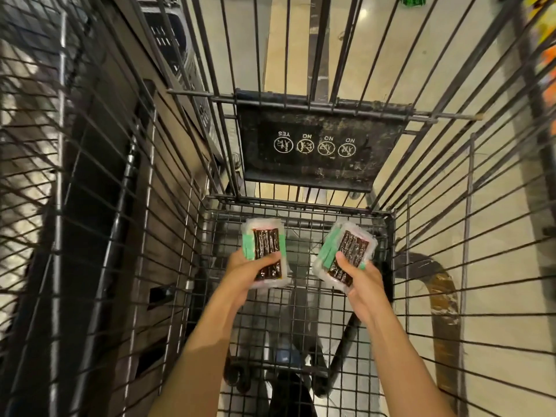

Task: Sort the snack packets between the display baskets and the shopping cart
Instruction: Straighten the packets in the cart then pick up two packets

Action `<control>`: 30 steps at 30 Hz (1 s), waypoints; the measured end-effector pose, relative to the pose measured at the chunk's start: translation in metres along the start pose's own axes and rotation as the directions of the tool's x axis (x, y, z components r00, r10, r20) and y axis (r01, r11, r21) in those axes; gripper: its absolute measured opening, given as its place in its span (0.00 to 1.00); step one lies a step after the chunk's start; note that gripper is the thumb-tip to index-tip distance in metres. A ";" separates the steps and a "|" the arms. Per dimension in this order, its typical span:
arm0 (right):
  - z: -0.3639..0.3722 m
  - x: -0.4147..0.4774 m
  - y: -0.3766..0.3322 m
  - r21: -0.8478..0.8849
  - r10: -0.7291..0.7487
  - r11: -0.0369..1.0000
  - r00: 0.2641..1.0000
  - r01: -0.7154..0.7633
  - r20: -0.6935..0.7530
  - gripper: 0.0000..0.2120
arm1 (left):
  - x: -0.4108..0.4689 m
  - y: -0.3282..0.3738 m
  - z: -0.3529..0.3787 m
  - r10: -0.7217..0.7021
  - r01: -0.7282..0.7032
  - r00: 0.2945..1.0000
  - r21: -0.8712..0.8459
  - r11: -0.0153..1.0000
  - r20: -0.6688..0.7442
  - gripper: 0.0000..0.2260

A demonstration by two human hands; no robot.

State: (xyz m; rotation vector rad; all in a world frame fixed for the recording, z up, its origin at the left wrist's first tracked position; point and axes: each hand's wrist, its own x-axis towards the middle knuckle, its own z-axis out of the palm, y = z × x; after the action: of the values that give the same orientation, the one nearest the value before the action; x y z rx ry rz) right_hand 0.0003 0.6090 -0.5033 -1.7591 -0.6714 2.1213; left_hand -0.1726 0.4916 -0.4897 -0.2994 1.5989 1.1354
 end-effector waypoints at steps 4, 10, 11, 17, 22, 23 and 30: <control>0.009 -0.028 -0.012 0.038 0.042 0.998 0.982 -0.050 0.184 0.15 | -0.032 0.013 -0.020 -0.014 0.026 0.992 -0.091 0.996 0.124 0.14; 0.043 -0.104 -0.029 -0.160 -0.024 0.983 0.924 0.092 0.382 0.17 | -0.108 0.027 -0.023 0.201 -0.179 0.974 -0.184 0.966 0.108 0.21; 0.048 -0.120 -0.032 -0.192 -0.041 0.973 0.917 0.126 0.396 0.17 | -0.125 0.029 -0.027 0.245 -0.228 0.965 -0.163 0.960 0.092 0.21; 0.067 -0.235 -0.059 -0.321 -0.130 0.894 0.867 0.312 0.480 0.26 | -0.256 0.037 -0.060 0.410 -0.396 0.912 -0.202 0.896 0.031 0.18; 0.093 -0.361 -0.081 -0.233 -0.276 0.805 0.693 0.545 0.666 0.18 | -0.395 0.036 -0.086 0.565 -0.578 0.816 -0.185 0.794 -0.124 0.15; 0.102 -0.388 -0.082 -0.205 -0.296 0.781 0.639 0.589 0.710 0.17 | -0.422 0.034 -0.093 0.583 -0.609 0.793 -0.184 0.772 -0.176 0.15; 0.175 -0.555 -0.060 -0.107 -0.190 0.628 0.286 0.770 0.939 0.17 | -0.601 0.015 -0.160 0.760 -0.857 0.449 0.017 0.516 -0.470 0.20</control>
State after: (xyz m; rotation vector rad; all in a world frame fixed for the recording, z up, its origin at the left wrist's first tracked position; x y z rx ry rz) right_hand -0.0620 0.3480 0.0165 -0.1663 -2.0056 2.2632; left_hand -0.0598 0.1606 0.0247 0.1578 2.0828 2.1471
